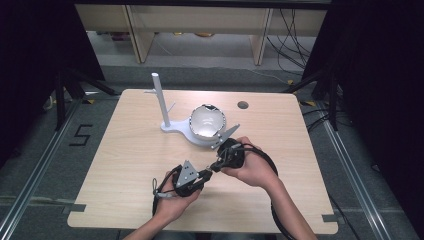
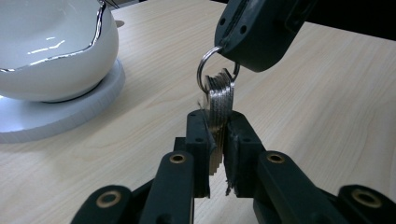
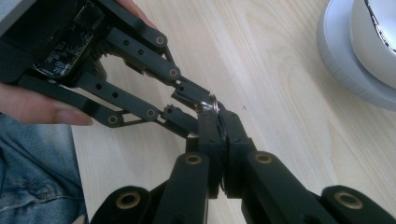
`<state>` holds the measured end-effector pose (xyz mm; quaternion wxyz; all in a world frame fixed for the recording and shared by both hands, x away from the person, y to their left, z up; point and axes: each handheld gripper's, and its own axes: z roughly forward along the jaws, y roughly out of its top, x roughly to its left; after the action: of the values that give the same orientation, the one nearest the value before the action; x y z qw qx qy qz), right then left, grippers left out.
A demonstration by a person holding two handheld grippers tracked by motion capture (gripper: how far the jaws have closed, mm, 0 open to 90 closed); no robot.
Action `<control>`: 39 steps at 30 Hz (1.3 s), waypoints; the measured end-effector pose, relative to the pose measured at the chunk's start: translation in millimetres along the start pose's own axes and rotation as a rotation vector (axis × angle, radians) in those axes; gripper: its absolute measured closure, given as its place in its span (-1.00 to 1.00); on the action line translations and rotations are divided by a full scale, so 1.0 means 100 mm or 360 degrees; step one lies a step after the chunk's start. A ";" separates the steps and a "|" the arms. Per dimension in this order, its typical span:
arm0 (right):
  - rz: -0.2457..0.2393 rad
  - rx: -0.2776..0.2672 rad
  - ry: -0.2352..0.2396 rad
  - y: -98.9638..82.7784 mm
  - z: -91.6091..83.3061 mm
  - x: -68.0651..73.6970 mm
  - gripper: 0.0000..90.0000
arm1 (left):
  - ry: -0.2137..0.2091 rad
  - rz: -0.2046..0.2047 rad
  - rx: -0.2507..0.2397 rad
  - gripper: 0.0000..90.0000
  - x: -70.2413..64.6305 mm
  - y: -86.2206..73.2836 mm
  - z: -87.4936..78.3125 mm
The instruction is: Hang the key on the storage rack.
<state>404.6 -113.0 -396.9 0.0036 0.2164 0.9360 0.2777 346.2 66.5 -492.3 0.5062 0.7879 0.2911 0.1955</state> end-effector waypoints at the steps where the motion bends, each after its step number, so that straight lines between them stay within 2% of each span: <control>1: -0.0005 -0.0017 0.0011 0.00 -0.01 0.00 0.99 | -0.0010 -0.0001 -0.0021 0.80 0.01 0.01 0.00; 4: -0.0036 -0.0040 0.0007 0.01 -0.01 -0.03 0.99 | -0.0001 0.0019 -0.0002 0.80 0.01 0.03 -0.01; 5: 0.0004 -0.0036 0.0004 0.00 -0.03 -0.01 0.99 | -0.0001 0.0061 0.0003 0.80 0.03 0.04 -0.02; 8: 0.0006 -0.0063 0.0012 0.00 -0.03 -0.02 0.98 | -0.0002 0.0063 -0.0006 0.80 0.04 0.06 -0.02; 9: -0.0021 -0.0091 0.0018 0.00 -0.03 -0.05 0.97 | 0.0009 0.0104 0.0015 0.80 0.05 0.08 -0.04; 10: -0.0014 -0.0112 0.0021 -0.01 -0.03 -0.05 0.96 | 0.0013 0.0113 0.0023 0.80 0.05 0.09 -0.04; 11: 0.0031 -0.0118 0.0021 -0.01 -0.04 -0.04 0.92 | 0.0019 0.0131 0.0035 0.80 0.06 0.10 -0.05; 13: 0.0059 -0.0184 0.0021 -0.03 -0.06 -0.04 0.76 | 0.0011 0.0135 0.0036 0.80 0.07 0.10 -0.05; 14: 0.0053 -0.0234 0.0018 -0.04 -0.07 -0.05 0.67 | 0.0028 0.0152 0.0072 0.80 0.09 0.11 -0.08; 18: 0.0071 -0.0341 -0.0009 -0.10 -0.12 -0.09 0.54 | 0.0057 0.0147 0.0104 0.80 0.15 0.10 -0.11; 19: 0.0125 -0.0395 -0.0030 -0.18 -0.17 -0.10 0.50 | 0.0068 0.0144 0.0110 0.80 0.17 0.10 -0.13; 20: 0.0125 -0.0395 -0.0030 -0.18 -0.17 -0.10 0.50 | 0.0074 0.0147 0.0117 0.80 0.20 0.09 -0.14; 21: 0.0166 -0.0445 -0.0044 -0.28 -0.21 -0.13 0.49 | 0.0089 0.0150 0.0119 0.80 0.22 0.09 -0.16; 22: 0.0166 -0.0445 -0.0044 -0.28 -0.21 -0.13 0.49 | 0.0096 0.0146 0.0123 0.80 0.24 0.09 -0.17; 23: 0.0202 -0.0499 -0.0077 -0.40 -0.25 -0.18 0.45 | 0.0103 0.0132 0.0133 0.80 0.31 0.08 -0.20; 24: 0.0202 -0.0499 -0.0077 -0.40 -0.25 -0.18 0.45 | 0.0103 0.0132 0.0133 0.80 0.31 0.08 -0.20; 25: 0.0238 -0.0583 -0.0118 -0.53 -0.25 -0.22 0.37 | 0.0120 0.0115 0.0136 0.80 0.37 0.08 -0.23; 26: 0.0238 -0.0583 -0.0118 -0.53 -0.25 -0.22 0.37 | 0.0120 0.0115 0.0136 0.80 0.37 0.08 -0.23; 27: 0.0271 -0.0641 -0.0133 -0.68 -0.25 -0.29 0.30 | 0.0144 0.0092 0.0138 0.80 0.44 0.09 -0.27; 28: 0.0290 -0.0668 -0.0150 -0.73 -0.25 -0.30 0.28 | 0.0153 0.0074 0.0133 0.80 0.48 0.09 -0.28; 29: 0.0290 -0.0668 -0.0150 -0.73 -0.25 -0.30 0.28 | 0.0153 0.0074 0.0133 0.80 0.48 0.09 -0.28; 30: 0.0341 -0.0682 -0.0179 -0.81 -0.26 -0.31 0.27 | 0.0168 0.0057 0.0123 0.80 0.52 0.09 -0.31; 31: 0.0353 -0.0725 -0.0216 -0.98 -0.25 -0.37 0.26 | 0.0192 0.0041 0.0119 0.80 0.58 0.10 -0.35; 32: 0.0353 -0.0725 -0.0216 -0.98 -0.25 -0.37 0.26 | 0.0192 0.0041 0.0119 0.80 0.58 0.10 -0.35; 33: 0.0393 -0.0751 -0.0276 -1.12 -0.24 -0.39 0.25 | 0.0216 0.0024 0.0105 0.80 0.66 0.10 -0.40; 34: 0.0393 -0.0751 -0.0276 -1.12 -0.24 -0.39 0.25 | 0.0216 0.0024 0.0105 0.80 0.66 0.10 -0.40; 35: 0.0439 -0.0754 -0.0268 -1.24 -0.21 -0.38 0.23 | 0.0245 0.0012 0.0091 0.80 0.72 0.11 -0.46; 36: 0.0398 -0.0775 -0.0324 -1.30 -0.20 -0.40 0.21 | 0.0245 0.0012 0.0091 0.80 0.72 0.11 -0.46; 37: 0.0471 -0.0786 -0.0297 -1.34 -0.18 -0.37 0.20 | 0.0262 -0.0004 0.0091 0.80 0.77 0.12 -0.51; 39: 0.0450 -0.0784 -0.0317 -1.38 -0.17 -0.38 0.18 | 0.0276 0.0000 0.0096 0.80 0.81 0.13 -0.55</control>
<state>381.4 -241.2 -458.8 0.1091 0.3633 0.7961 0.4716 377.2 152.8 -457.0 0.4551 0.7830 0.3395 0.2542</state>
